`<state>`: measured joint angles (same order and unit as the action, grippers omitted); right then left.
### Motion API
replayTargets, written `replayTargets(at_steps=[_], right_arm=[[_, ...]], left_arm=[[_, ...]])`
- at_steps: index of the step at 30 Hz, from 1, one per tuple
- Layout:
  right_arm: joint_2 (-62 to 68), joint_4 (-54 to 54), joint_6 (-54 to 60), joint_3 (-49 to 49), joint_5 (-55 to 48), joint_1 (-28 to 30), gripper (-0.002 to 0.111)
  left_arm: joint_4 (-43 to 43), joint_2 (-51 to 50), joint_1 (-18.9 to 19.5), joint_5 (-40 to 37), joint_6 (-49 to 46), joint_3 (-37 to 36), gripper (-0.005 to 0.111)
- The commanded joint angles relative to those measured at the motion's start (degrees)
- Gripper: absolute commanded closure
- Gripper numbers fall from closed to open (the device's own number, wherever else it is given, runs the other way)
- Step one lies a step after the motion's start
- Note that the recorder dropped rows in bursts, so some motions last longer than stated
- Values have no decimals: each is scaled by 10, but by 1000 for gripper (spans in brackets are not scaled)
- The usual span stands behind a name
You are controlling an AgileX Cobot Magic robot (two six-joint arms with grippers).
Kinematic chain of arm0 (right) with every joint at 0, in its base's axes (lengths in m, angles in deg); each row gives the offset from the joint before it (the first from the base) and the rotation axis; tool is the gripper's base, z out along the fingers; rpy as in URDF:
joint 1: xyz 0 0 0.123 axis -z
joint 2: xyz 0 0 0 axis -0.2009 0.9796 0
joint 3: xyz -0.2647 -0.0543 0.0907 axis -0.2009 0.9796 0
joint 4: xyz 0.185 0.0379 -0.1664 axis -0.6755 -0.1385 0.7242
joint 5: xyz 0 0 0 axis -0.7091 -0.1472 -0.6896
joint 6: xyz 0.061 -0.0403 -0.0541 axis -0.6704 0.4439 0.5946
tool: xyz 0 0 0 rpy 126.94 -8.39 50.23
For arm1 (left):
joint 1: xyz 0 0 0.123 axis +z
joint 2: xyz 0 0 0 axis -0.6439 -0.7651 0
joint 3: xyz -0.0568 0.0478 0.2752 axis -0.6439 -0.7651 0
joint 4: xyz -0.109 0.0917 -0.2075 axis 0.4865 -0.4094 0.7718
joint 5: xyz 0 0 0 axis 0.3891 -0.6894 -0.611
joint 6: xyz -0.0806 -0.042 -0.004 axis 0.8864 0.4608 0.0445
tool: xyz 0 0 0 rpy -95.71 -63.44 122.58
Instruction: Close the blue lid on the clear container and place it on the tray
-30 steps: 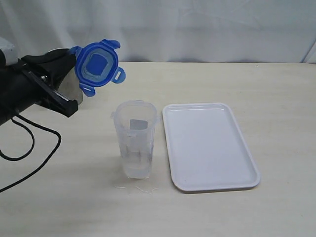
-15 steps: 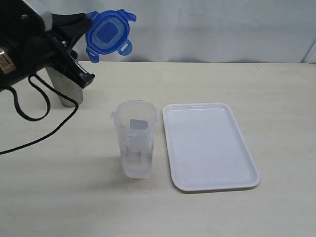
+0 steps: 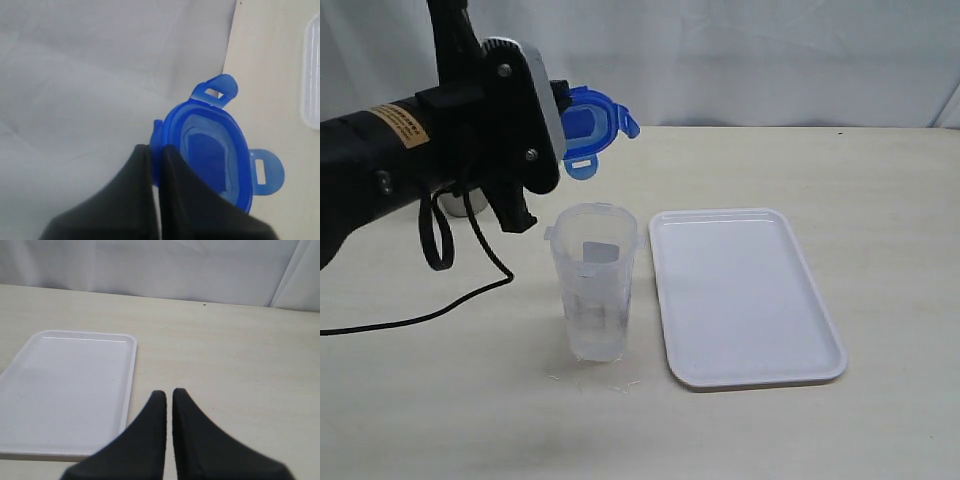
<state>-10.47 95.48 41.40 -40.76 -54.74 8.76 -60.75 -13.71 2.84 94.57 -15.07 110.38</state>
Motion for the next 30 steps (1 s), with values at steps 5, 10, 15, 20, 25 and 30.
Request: replayTargets(at_steps=[5,10,15,20,25,30], right_arm=[[-3,-5,0,1,2,2,104],[-3,-5,0,1,2,2,104],[-3,-5,0,1,2,2,104],[-3,-5,0,1,2,2,104],[-3,-5,0,1,2,2,104],[-3,-5,0,1,2,2,104]], left_arm=[[310,2,-102,84,-323,4,107],[327,2,-133,84,-344,4,107],[388,2,-147,86,-405,4,107],[394,2,-148,100,-410,3,107],[394,2,-148,115,-410,3,107],[406,2,-148,123,-410,3,107]])
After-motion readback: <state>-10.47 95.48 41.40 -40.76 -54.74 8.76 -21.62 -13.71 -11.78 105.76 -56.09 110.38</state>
